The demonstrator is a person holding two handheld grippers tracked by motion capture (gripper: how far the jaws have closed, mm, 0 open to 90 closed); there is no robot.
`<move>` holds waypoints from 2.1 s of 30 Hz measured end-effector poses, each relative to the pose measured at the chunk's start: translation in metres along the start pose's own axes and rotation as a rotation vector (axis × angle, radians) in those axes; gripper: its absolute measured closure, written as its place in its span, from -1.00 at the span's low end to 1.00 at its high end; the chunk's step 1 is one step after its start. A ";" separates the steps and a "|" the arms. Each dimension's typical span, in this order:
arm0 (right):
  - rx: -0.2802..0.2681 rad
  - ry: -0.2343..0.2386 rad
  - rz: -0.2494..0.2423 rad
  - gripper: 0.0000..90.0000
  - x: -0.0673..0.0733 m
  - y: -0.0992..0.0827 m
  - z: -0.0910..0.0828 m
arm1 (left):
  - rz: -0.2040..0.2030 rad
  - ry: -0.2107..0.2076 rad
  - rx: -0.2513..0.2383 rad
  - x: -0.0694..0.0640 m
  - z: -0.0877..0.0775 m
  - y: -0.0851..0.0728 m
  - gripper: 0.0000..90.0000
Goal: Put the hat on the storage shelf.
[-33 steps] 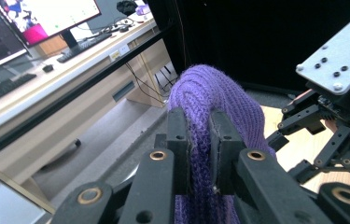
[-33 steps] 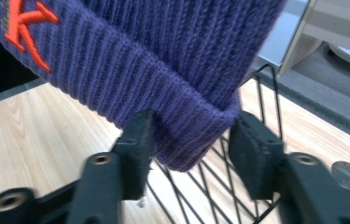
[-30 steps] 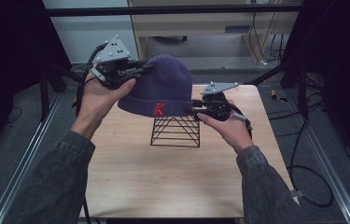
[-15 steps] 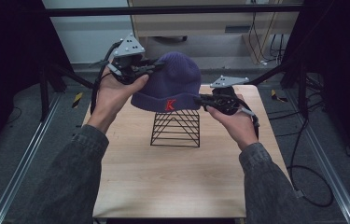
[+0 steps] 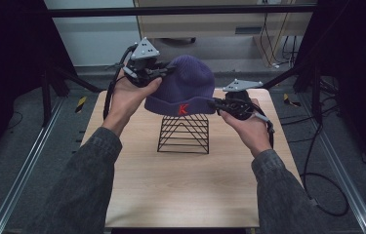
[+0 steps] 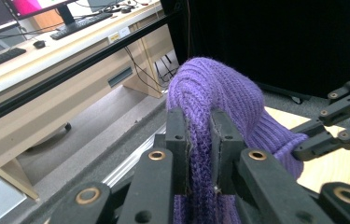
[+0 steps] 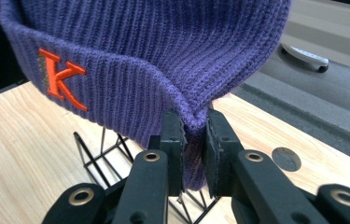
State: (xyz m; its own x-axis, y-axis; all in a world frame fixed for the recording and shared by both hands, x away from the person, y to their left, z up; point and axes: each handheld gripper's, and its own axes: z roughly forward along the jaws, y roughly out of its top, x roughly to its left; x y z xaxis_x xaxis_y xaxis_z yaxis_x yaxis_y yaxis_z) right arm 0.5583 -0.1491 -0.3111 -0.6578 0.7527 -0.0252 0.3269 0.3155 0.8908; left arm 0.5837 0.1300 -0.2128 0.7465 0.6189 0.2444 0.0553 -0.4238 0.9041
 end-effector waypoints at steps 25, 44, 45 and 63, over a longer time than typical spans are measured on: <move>0.103 -0.008 -0.006 0.77 0.003 -0.033 0.010 | -0.079 -0.007 0.024 0.002 0.022 -0.047 0.76; 0.154 -0.005 -0.030 0.76 0.012 -0.063 0.016 | -0.043 -0.042 0.054 -0.014 0.019 -0.082 0.76; 0.155 -0.004 -0.033 0.76 0.012 -0.065 0.016 | -0.043 -0.046 0.058 -0.015 0.018 -0.082 0.76; 0.225 0.004 -0.023 0.75 0.020 -0.103 0.035 | -0.045 -0.083 0.075 -0.028 0.018 -0.122 0.76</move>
State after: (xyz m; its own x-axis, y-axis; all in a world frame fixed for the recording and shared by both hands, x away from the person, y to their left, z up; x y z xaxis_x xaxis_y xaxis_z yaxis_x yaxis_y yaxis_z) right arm 0.5354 -0.1461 -0.4193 -0.6695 0.7416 -0.0427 0.4542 0.4541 0.7665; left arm 0.5678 0.1520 -0.3364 0.7944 0.5829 0.1710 0.1376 -0.4468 0.8840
